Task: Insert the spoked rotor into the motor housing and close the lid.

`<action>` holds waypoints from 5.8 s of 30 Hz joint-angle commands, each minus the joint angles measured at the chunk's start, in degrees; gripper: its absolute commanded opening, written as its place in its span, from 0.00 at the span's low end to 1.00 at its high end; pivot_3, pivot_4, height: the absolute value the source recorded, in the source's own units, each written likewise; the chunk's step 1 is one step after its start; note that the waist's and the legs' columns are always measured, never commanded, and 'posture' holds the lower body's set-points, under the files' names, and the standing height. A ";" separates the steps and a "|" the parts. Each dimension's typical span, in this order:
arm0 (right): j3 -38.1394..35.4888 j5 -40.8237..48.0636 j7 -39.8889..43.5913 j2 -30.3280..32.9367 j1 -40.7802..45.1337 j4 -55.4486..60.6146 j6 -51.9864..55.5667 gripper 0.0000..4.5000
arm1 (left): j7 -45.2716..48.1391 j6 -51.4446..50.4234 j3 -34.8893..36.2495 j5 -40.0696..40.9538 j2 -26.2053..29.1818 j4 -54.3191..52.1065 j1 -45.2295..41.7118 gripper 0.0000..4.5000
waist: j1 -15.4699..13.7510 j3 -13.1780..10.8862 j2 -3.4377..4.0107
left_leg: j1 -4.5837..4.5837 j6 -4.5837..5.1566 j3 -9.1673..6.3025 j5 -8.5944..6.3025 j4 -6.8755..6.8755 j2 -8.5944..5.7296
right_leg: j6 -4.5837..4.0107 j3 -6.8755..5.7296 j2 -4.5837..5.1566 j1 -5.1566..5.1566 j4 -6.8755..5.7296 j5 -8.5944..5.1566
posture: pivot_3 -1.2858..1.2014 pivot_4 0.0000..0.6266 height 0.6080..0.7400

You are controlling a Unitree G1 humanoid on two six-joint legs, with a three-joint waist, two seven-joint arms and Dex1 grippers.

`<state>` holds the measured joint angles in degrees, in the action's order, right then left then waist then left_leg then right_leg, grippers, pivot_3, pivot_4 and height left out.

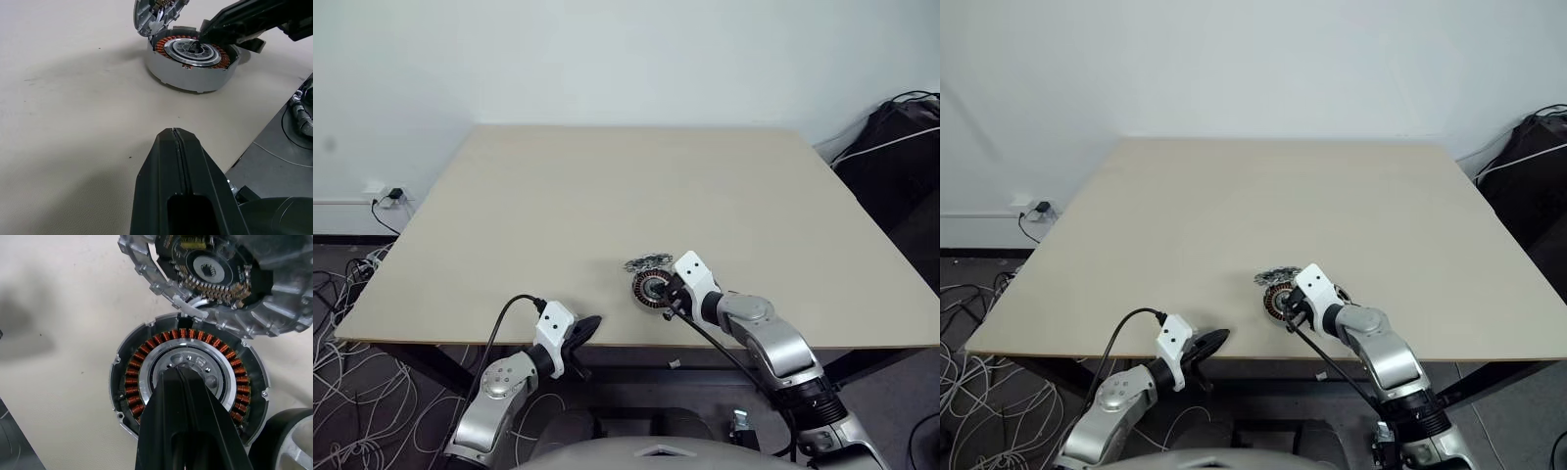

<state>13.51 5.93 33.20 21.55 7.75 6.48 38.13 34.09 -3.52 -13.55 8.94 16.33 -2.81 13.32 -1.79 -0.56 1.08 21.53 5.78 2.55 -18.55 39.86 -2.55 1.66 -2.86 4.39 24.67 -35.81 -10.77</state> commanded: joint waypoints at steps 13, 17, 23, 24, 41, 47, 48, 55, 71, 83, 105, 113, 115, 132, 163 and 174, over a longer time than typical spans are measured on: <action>-0.25 -0.49 -0.59 -0.79 4.16 -3.40 -1.26 0.00 | -0.44 0.17 0.22 -0.11 0.15 -2.93 0.01 0.00 | 0.01 0.00 0.01 | 0.02 0.00 0.00 0.00 0.00 0.00 | -0.01 0.01 0.00 0.02 0.00 0.00 | 0.52 0.00 1.00; -0.04 -0.94 -0.61 -1.04 4.73 -4.42 -1.66 0.00 | -0.43 0.22 0.17 -0.12 0.09 -2.90 0.00 0.00 | 0.02 0.00 0.01 | 0.02 0.00 0.00 0.00 0.00 0.00 | 0.00 0.01 0.00 0.02 0.00 0.00 | 0.52 0.00 1.00; 0.00 -0.80 -0.12 -0.96 4.70 -3.80 -1.63 0.00 | -0.51 0.22 0.21 -0.16 0.13 -2.92 0.22 0.00 | 0.04 0.00 0.01 | 0.03 0.00 0.00 0.00 0.00 0.00 | -0.01 0.01 0.00 0.02 0.00 0.00 | 0.52 0.00 1.00; -0.01 -0.84 -0.17 -0.99 4.79 -3.99 -1.72 0.00 | -0.50 0.20 0.19 -0.16 0.14 -2.92 0.24 0.00 | 0.04 0.00 0.01 | 0.03 0.00 0.00 0.00 0.00 0.00 | -0.01 0.01 0.00 0.02 0.00 0.00 | 0.52 0.00 1.00; 0.64 -1.28 -0.62 -2.09 6.00 -5.29 -2.13 0.00 | -0.46 0.27 0.14 -0.18 0.08 -2.67 0.39 0.00 | 0.06 -0.01 0.02 | 0.03 0.00 0.00 0.00 0.00 0.00 | -0.01 0.01 0.01 0.03 0.00 0.00 | 0.52 0.00 1.00; 0.88 -1.20 -0.41 -1.53 4.64 -5.00 -1.40 0.00 | -0.54 0.45 0.25 -0.19 0.06 -2.59 0.43 0.00 | 0.05 -0.01 0.02 | 0.03 0.00 0.00 0.00 0.00 0.00 | -0.01 0.01 0.01 0.03 0.00 0.00 | 0.52 0.00 1.00; 0.96 -1.02 -0.23 -1.42 4.18 -4.60 -1.15 0.00 | -0.54 0.46 0.28 -0.20 0.08 -2.55 0.43 0.00 | 0.04 -0.01 0.02 | 0.03 0.00 0.00 0.00 0.00 0.00 | -0.01 0.01 0.01 0.03 0.00 0.00 | 0.52 0.00 1.00; 1.68 -0.81 0.11 -1.14 2.05 -2.85 -0.26 0.00 | -0.40 0.45 0.28 -0.18 0.10 -2.32 0.13 0.00 | 0.05 0.01 0.02 | 0.03 0.00 0.00 -0.01 0.00 0.00 | -0.01 0.01 0.01 0.03 0.00 0.00 | 0.52 0.00 1.00; -10.96 3.91 -4.58 1.02 -4.80 13.94 1.79 0.00 | -0.44 0.73 0.15 -0.51 0.18 -2.13 0.01 0.00 | -0.45 -0.04 0.03 | 0.05 0.02 0.00 -0.02 -0.02 0.00 | -0.01 -0.01 0.01 0.04 0.02 -0.01 | 0.52 0.00 1.00; -26.97 13.36 -18.51 -13.43 -16.85 21.61 6.83 0.64 | 0.77 0.63 -0.52 -0.50 0.54 -2.06 -1.01 0.00 | -0.43 -0.06 0.13 | 0.04 0.01 0.00 -0.01 -0.02 0.03 | 0.04 0.00 -0.01 0.02 0.00 -0.01 | 0.52 0.00 1.00; -49.78 43.24 -42.83 -30.26 -7.29 13.61 25.40 0.71 | 0.78 0.02 0.01 -0.13 1.39 -2.61 -1.26 0.00 | 0.39 -0.24 0.55 | 0.03 -0.05 0.01 0.03 -0.25 0.03 | -0.05 0.03 -0.04 0.08 0.00 -0.05 | 0.52 0.00 1.00; -47.53 48.56 -47.17 -29.69 -8.09 11.77 25.92 0.71 | 0.86 0.03 -0.21 -0.14 1.19 -2.34 -1.57 0.00 | 0.66 -0.27 0.59 | 0.03 -0.02 0.02 0.03 -0.27 0.02 | -0.05 0.03 -0.03 0.07 0.02 -0.07 | 0.52 0.00 1.00; -47.03 48.79 -47.37 -29.64 -8.10 10.99 25.33 0.71 | 0.98 0.07 -0.23 -0.10 1.20 -2.29 -1.65 0.00 | 0.79 -0.27 0.59 | 0.03 -0.02 0.02 0.03 -0.27 0.03 | -0.05 0.03 -0.04 0.06 0.02 -0.07 | 0.52 0.00 1.00; -42.95 55.98 -48.65 -32.31 -7.54 5.69 21.48 0.71 | 1.02 0.03 -0.13 0.00 1.30 -2.38 -1.29 0.00 | 1.58 -0.28 0.54 | -0.06 0.04 0.03 0.07 -0.27 0.08 | 0.02 0.05 -0.10 0.00 0.02 -0.08 | 0.52 0.00 1.00; -40.77 64.58 -49.92 -24.20 -12.60 8.59 11.50 0.10 | 1.34 -0.08 -0.26 -0.03 1.68 -2.25 -1.25 0.00 | 1.48 -0.33 0.59 | 0.04 0.06 0.04 0.05 -0.29 0.07 | 0.05 0.07 -0.08 0.01 0.04 -0.11 | 0.52 0.00 1.00; -35.56 70.23 -44.47 -18.68 -20.38 15.10 14.41 0.10 | 1.53 -0.70 -0.45 0.10 1.89 -2.66 -1.07 0.00 | 1.48 -0.37 0.55 | 0.03 0.11 0.06 0.04 -0.29 0.08 | 0.33 0.07 -0.05 0.00 0.04 -0.29 | 0.52 0.00 1.00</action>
<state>-23.80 73.25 -13.47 3.00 -13.01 18.55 52.65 35.22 -4.54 -14.08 8.97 18.03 -2.86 12.66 -0.31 -0.93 1.63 21.56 5.90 2.61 -18.51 39.57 -2.48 2.02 -2.78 4.34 24.67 -35.76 -11.08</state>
